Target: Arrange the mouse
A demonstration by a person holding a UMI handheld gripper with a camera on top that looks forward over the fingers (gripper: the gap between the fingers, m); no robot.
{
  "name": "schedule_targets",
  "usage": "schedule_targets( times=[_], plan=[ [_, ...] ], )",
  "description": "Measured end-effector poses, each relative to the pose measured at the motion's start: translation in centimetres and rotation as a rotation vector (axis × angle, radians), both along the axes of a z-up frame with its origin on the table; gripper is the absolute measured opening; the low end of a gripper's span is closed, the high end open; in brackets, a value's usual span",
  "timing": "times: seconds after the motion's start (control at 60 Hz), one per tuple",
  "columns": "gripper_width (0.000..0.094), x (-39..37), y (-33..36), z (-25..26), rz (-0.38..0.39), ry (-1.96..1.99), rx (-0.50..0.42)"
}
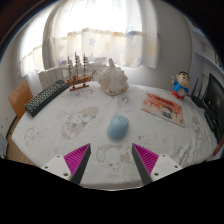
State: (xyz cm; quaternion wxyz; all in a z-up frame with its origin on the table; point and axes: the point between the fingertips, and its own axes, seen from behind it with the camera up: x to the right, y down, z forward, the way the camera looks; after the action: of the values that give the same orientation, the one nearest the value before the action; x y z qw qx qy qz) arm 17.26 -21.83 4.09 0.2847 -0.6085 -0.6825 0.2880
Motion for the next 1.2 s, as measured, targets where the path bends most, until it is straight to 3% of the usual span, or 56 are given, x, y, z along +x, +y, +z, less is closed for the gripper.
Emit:
schedule_targets(
  times=[0.133,0.617,0.733,0.833,1.0,1.2],
  plan=[
    [0.0858,-3.4,0.6,-1.2,-0.042,0.028,-0.020],
    [0.0834,-12.4,-0.2,-5.2,-0.082,0.019,-0.059],
    [0.0727,-13.4,-0.2,-5.4,-0.089,0.019,-0.050],
    [0.0522,-13.9,-0.5,-5.5,-0.081,0.016,-0.042],
    [0.0444,-14.3,-0.7,-4.5,-0.055,-0.003,-0.025],
    [0.0414,-17.7,3.2,3.6,-0.046,0.082,-0.022]
  ],
)
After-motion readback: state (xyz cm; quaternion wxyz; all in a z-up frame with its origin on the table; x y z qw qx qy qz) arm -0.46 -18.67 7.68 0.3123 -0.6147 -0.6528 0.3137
